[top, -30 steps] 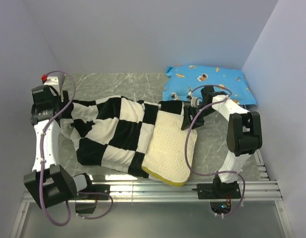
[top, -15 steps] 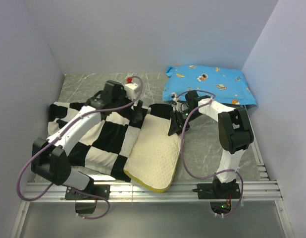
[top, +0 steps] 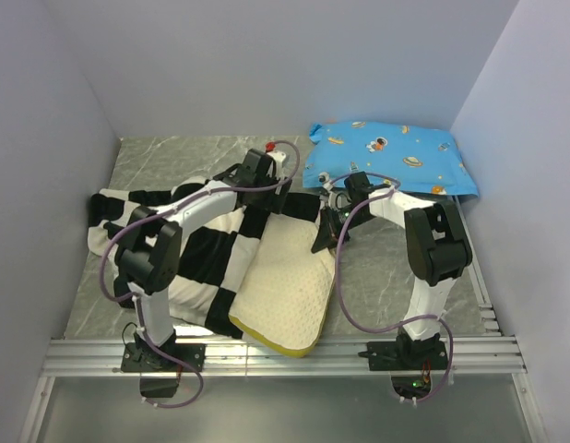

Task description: Put the pillow into the pillowcase

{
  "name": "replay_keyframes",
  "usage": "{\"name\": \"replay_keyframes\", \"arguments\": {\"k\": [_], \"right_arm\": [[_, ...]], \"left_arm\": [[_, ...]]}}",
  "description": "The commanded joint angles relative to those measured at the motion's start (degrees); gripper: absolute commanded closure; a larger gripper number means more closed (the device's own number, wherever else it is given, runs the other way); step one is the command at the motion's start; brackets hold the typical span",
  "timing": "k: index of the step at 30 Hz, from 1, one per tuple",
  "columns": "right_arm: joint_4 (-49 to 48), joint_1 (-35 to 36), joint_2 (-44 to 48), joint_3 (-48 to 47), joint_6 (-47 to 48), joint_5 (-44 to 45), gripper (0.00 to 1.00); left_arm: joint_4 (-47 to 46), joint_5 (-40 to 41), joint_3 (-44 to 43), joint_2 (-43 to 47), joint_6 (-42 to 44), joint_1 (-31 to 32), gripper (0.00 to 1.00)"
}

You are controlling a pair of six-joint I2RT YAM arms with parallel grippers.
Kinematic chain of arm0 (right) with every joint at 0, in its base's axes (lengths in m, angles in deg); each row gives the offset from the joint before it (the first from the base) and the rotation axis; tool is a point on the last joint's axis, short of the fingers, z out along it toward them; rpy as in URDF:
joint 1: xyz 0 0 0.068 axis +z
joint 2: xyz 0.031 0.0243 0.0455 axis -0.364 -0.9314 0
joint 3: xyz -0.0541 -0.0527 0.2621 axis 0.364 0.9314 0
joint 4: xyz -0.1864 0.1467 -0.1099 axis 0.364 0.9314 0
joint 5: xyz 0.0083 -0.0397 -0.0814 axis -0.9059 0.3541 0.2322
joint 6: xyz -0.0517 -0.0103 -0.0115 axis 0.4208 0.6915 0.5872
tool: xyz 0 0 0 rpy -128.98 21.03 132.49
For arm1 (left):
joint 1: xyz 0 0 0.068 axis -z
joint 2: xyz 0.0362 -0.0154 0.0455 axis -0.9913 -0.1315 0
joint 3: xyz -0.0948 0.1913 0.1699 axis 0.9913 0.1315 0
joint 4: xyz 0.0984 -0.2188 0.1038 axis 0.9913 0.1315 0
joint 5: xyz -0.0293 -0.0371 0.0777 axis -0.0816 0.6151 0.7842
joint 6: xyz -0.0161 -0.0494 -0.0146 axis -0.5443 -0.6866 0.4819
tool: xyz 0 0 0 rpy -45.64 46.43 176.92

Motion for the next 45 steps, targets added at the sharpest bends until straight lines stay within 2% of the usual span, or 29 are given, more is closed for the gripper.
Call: {"name": "replay_keyframes", "arguments": {"k": [1, 4, 8, 10, 11, 12, 14, 15, 16, 17, 21, 25, 28, 31, 34, 35, 37, 38, 40, 41, 42, 44, 45], "right_arm": [[-7.0, 0.6, 2.0, 1.9, -1.9, 0.8, 0.87], [-9.5, 0.5, 3.5, 3.8, -3.0, 1.4, 0.89], [-11.6, 0.5, 4.4, 5.0, -4.4, 2.3, 0.95], [-13.3, 0.5, 5.0, 5.9, -5.3, 3.4, 1.0], [-14.2, 0.5, 5.2, 6.2, -5.6, 3.6, 1.0], [-15.1, 0.6, 5.3, 6.7, -6.8, 3.8, 1.0], [-18.2, 0.6, 5.5, 7.5, -8.8, 5.0, 1.0], [-19.0, 0.8, 5.4, 7.7, -9.3, 5.5, 1.0], [-20.4, 0.8, 5.5, 7.7, -9.6, 5.9, 1.0], [-21.1, 0.9, 5.7, 7.8, -10.7, 6.5, 1.0], [-24.9, 1.6, 7.0, 6.9, -14.7, 7.0, 1.0], [-30.5, 1.8, 11.1, 6.3, -20.3, 7.4, 1.0], [-33.9, 1.9, 13.7, 7.1, -23.5, 8.5, 1.0], [-35.8, 1.5, 16.4, 9.0, -25.0, 11.1, 1.0], [-37.9, 0.0, 15.5, 9.2, -25.3, 12.5, 1.0], [-37.4, -0.8, 13.7, 8.5, -24.4, 13.4, 1.0], [-37.0, -1.3, 11.7, 7.1, -22.9, 13.9, 1.0], [-35.3, -1.4, 9.9, 5.0, -20.8, 15.4, 1.0], [-33.3, -1.5, 8.0, 2.6, -19.2, 15.4, 0.89], [-31.1, -1.4, 6.7, 0.1, -18.4, 15.5, 0.81], [-30.0, -1.5, 6.3, -1.1, -18.1, 14.6, 0.57], [-25.0, -1.4, 6.4, -4.4, -16.9, 14.0, 0.41], [-23.3, -1.5, 7.1, -5.0, -16.4, 13.3, 0.21]], "left_arm": [[-4.1, 5.1, -4.3, -3.1, -2.6, 0.0, 0.16], [-1.7, 5.6, -7.5, -7.8, -3.0, 0.0, 0.17], [0.2, 5.1, -8.5, -11.1, -3.2, 0.1, 0.25], [1.2, 3.5, -9.4, -12.5, -4.0, -0.2, 0.4], [1.5, 1.8, -9.9, -12.9, -4.4, -0.3, 0.51], [2.3, -1.5, -11.2, -13.5, -5.5, -0.4, 0.73], [0.9, -9.3, -12.0, -14.3, -9.5, -1.5, 1.0], [-0.7, -12.7, -11.6, -13.8, -11.1, -1.5, 1.0], [-6.9, -19.7, -9.7, -11.7, -13.9, -1.3, 1.0], [-10.6, -23.2, -8.2, -10.3, -15.6, -1.1, 1.0], [-24.8, -32.2, -4.2, -5.6, -25.7, 1.3, 1.0], [-33.5, -34.8, -4.4, -5.7, -41.1, 3.4, 1.0], [-38.7, -34.5, -4.9, -7.7, -48.9, 4.0, 1.0], [-40.2, -33.0, -4.9, -10.1, -52.3, 3.9, 1.0], [-38.6, -32.4, -6.3, -13.2, -48.0, 2.5, 1.0], [-36.4, -33.0, -7.4, -13.7, -46.1, 1.9, 0.84], [-33.2, -35.1, -8.2, -12.6, -41.5, -1.0, 0.62], [-30.5, -35.3, -8.0, -11.2, -38.6, -2.1, 0.45], [-25.8, -33.3, -6.1, -4.6, -28.8, -5.3, 0.31], [-22.1, -32.6, -4.9, -1.8, -25.7, -6.6, 0.26], [-19.2, -31.6, -2.6, 1.0, -22.7, -7.9, 0.2], [-11.9, -29.8, -0.5, 8.9, -15.7, -12.3, 0.18], [-9.0, -29.0, 0.8, 11.3, -13.1, -13.8, 0.15]]}}
